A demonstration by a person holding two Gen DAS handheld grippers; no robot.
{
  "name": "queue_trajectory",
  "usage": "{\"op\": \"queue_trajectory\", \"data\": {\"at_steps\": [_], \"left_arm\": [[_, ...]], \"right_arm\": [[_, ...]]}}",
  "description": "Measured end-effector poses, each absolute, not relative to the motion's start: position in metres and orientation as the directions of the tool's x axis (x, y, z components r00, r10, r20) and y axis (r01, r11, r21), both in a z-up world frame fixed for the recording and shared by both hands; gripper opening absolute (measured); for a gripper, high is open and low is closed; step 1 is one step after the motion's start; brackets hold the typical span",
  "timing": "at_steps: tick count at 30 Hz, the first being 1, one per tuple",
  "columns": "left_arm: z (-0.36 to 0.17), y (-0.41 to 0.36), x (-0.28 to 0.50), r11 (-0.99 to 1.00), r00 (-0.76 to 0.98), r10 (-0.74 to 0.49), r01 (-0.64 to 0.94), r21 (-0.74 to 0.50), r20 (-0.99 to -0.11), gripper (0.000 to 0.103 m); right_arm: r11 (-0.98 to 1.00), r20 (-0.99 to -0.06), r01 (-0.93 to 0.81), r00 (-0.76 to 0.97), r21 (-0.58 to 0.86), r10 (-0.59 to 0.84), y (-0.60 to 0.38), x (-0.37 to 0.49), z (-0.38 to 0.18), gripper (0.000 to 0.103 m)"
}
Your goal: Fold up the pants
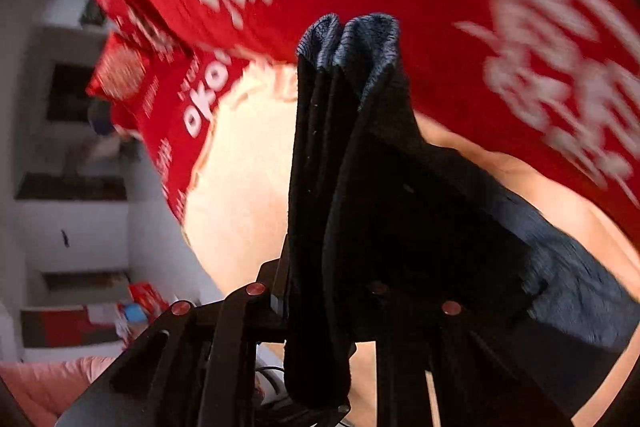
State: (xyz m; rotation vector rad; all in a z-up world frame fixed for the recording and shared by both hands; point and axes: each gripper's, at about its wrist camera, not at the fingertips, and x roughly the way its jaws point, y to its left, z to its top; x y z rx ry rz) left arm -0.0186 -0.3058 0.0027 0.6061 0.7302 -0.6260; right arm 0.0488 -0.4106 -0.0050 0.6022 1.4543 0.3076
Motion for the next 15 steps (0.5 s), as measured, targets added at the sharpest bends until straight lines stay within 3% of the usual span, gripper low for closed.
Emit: {"op": "queue_trajectory", "data": {"at_steps": [8, 15], "left_arm": [[0.030, -0.405, -0.107, 0.500, 0.485, -0.429, 0.830, 0.247, -0.762, 0.033], [-0.009, -0.489, -0.183, 0.340, 0.410, -0.417, 0.898, 0.279, -0.811, 0.033]], "right_arm": [[0.754, -0.799, 0.282, 0.318, 0.593, 0.510, -0.526, -0.072, 0.035, 0.019], [0.697, -0.814, 0.422, 0.345, 0.580, 0.468, -0.601, -0.150, -0.005, 0.019]]}}
